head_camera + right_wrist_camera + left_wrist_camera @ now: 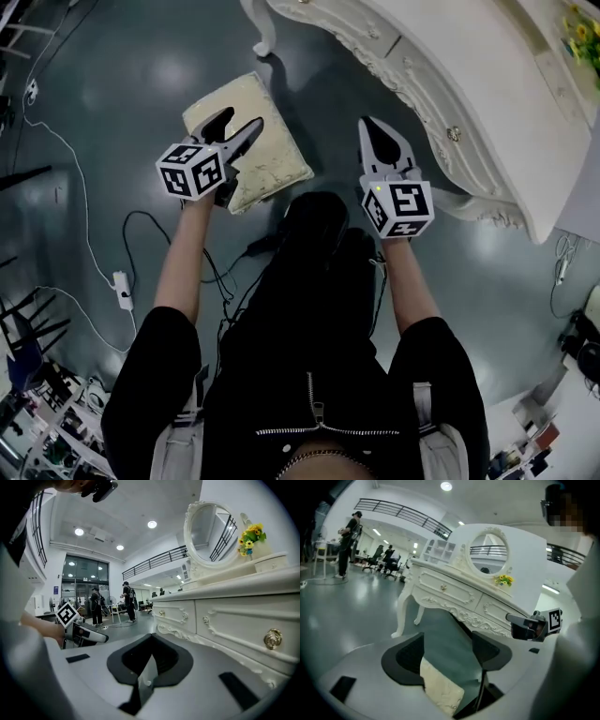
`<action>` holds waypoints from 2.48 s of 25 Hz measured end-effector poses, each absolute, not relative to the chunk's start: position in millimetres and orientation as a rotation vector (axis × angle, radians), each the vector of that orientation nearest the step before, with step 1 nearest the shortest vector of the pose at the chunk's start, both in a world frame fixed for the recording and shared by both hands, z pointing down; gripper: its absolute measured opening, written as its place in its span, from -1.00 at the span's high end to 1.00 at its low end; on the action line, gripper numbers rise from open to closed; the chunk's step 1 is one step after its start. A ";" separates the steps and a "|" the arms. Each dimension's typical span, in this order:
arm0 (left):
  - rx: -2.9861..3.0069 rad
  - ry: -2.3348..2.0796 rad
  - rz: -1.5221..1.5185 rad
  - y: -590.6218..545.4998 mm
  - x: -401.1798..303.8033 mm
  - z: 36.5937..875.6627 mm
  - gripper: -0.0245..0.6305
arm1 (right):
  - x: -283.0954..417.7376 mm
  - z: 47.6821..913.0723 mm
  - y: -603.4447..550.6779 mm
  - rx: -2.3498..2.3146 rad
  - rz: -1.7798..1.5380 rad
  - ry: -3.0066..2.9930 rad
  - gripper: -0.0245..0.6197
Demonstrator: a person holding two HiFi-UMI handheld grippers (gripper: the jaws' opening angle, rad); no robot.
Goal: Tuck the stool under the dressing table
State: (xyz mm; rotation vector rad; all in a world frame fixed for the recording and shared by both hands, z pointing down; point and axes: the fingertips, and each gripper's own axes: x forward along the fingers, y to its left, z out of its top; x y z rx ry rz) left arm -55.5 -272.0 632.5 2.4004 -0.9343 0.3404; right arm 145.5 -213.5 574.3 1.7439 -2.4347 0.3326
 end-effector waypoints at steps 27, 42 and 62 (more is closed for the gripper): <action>1.533 -0.935 0.033 -238.7 -223.2 875.0 -0.07 | 102.3 633.2 -235.5 1.530 0.384 -2.475 0.91; 1.542 -0.878 -0.073 -276.3 -132.9 871.6 0.03 | 132.1 652.0 -230.7 1.629 0.398 -2.445 0.91; 1.514 -0.728 -0.317 -329.4 21.8 870.3 0.13 | 222.6 675.9 -197.1 1.906 0.319 -2.359 0.91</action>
